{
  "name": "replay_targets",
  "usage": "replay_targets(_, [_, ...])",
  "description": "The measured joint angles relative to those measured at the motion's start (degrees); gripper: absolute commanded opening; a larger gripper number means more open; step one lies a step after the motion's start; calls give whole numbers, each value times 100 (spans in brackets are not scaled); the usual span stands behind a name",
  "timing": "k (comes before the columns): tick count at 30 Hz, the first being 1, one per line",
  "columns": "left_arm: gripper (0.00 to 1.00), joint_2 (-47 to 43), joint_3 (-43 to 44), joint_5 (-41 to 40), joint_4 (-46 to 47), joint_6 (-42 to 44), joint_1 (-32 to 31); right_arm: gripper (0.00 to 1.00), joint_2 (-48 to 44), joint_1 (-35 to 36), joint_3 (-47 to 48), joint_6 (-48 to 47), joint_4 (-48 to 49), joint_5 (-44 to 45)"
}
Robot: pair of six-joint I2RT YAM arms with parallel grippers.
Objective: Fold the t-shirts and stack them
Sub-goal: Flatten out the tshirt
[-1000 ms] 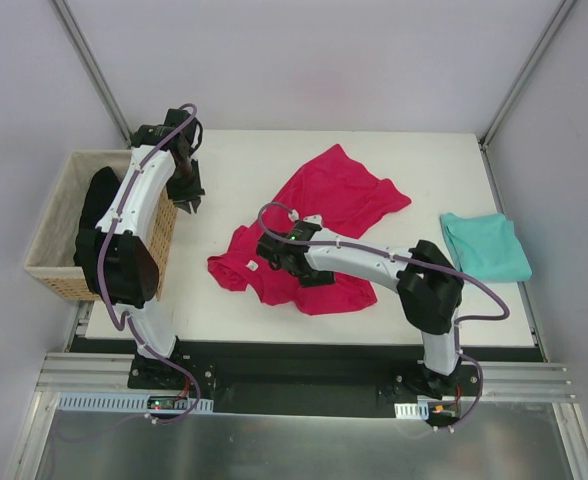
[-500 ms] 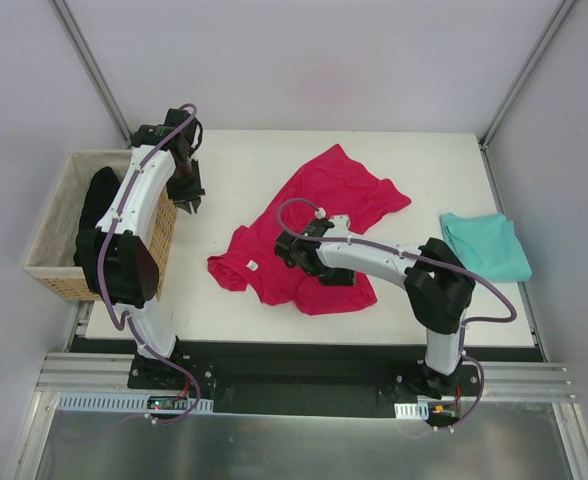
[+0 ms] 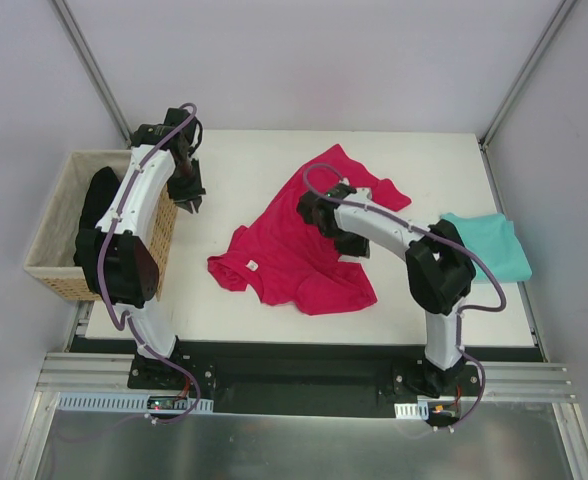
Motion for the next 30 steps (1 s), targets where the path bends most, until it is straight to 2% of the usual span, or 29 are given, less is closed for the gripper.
replay_targets(3, [14, 4, 70, 11, -22, 0, 0, 3, 326, -345, 785, -444, 59, 55])
replay_targets(4, [14, 9, 98, 11, -33, 0, 0, 1, 426, -450, 999, -586, 81, 66])
replay_targets(9, [14, 9, 192, 11, -68, 0, 0, 1, 1064, -1182, 2057, -1207, 153, 37])
replay_targets(13, [14, 9, 192, 11, -81, -2, 0, 1, 1475, -1663, 2520, -1631, 186, -31])
replay_targets(30, [14, 422, 691, 4, -398, -66, 0, 1, 2323, -2909, 3244, -2667, 776, -807])
